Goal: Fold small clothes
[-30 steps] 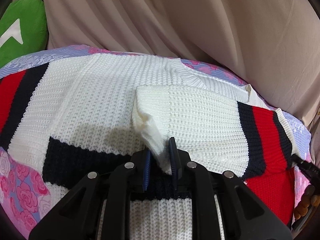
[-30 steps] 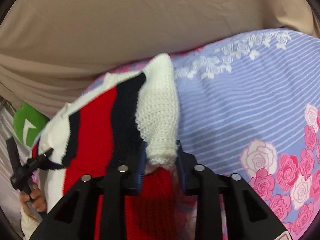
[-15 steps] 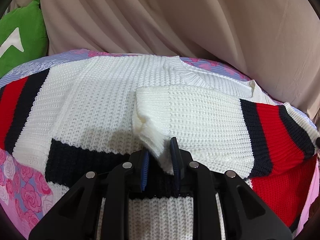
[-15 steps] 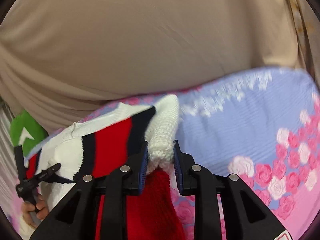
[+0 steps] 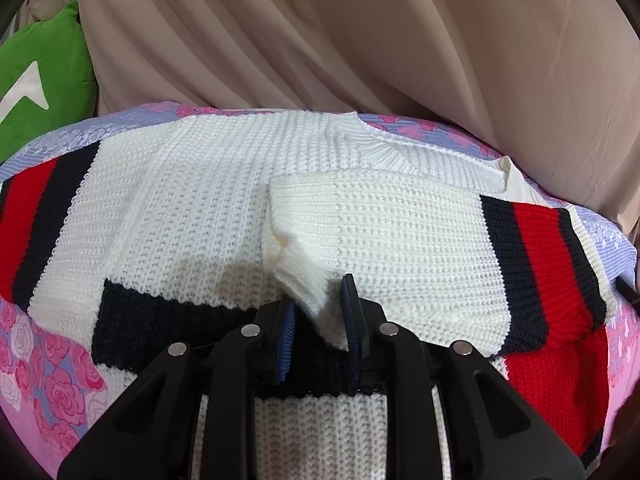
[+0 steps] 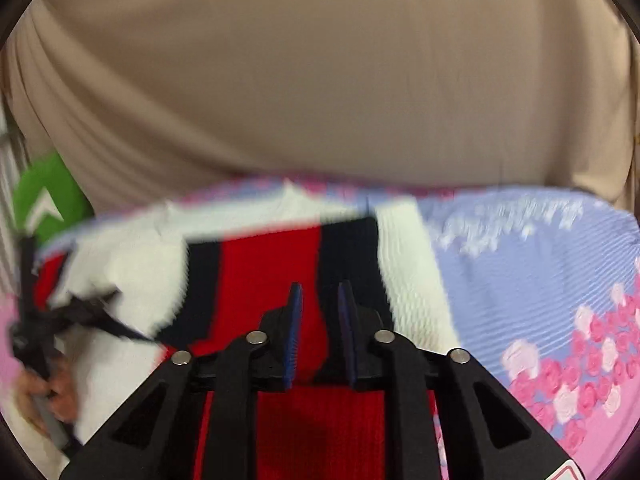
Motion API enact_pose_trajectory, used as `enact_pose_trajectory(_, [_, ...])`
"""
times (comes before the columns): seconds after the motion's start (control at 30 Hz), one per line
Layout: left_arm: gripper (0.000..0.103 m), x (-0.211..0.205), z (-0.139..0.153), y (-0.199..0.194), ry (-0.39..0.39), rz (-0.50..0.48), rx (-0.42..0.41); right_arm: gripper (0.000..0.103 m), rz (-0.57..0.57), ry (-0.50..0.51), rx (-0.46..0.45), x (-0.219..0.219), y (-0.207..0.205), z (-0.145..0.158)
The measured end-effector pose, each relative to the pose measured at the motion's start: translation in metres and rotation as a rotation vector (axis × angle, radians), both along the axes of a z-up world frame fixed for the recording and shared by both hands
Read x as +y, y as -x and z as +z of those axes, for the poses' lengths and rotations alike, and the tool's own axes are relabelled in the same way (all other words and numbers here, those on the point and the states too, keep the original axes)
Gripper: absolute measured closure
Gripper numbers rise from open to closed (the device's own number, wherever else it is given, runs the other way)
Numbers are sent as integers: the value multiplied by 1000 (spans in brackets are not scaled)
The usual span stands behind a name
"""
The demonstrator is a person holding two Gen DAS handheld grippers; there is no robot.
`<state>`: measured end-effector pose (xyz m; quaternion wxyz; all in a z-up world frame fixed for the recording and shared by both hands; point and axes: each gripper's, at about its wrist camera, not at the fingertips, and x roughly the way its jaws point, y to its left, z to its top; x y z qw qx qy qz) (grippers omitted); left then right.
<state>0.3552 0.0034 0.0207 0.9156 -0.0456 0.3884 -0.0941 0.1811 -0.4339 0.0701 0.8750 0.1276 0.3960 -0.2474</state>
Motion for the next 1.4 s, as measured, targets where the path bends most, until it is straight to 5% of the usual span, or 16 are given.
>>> enact_pose_trajectory(0.07, [71,5,1,2,26,12,-3,97,-65,-27,29,-13,3,-24])
enact_pose_trajectory(0.23, [53,63,21,17,111,172,-57,89,-75,30,-31,-1,25,-8])
enact_pose_trajectory(0.37, [17,159,39,38,181,364,-101,81,-23,40,-36,11,31,-8])
enact_pose_trajectory(0.47, [17,246,41,43,165,564,-78,78,-18,36,-10,13,25,-11])
enact_pose_trajectory(0.6, [17,345,21,37,307,727,18,77,-20,34,-8,17,27,-16])
enact_pose_trajectory(0.73, [17,376,-2,15,458,697,84,75,-20,27,-2,14,25,-19])
enact_pose_trajectory(0.77, [25,376,0,13,448,695,64,74,-19,26,0,13,25,-19])
enact_pose_trajectory(0.8, [36,373,3,8,452,661,59,74,-19,27,2,13,25,-20])
enact_pose_trajectory(0.87, [82,362,8,-7,464,594,87,73,-19,32,8,15,24,-20])
enact_pose_trajectory(0.9, [87,356,14,-11,443,592,91,72,-19,35,10,15,24,-20])
enact_pose_trajectory(1.03, [91,302,73,-6,289,539,-29,72,-18,35,9,15,24,-21])
enact_pose_trajectory(1.23, [91,102,176,29,161,142,-277,71,-16,18,-2,14,24,-22])
enact_pose_trajectory(1.33, [80,-15,164,41,88,-94,-250,70,-13,-4,-18,11,25,-22])
enact_pose_trajectory(1.4, [57,-94,124,47,-15,-207,-198,68,-10,-30,-37,8,28,-22])
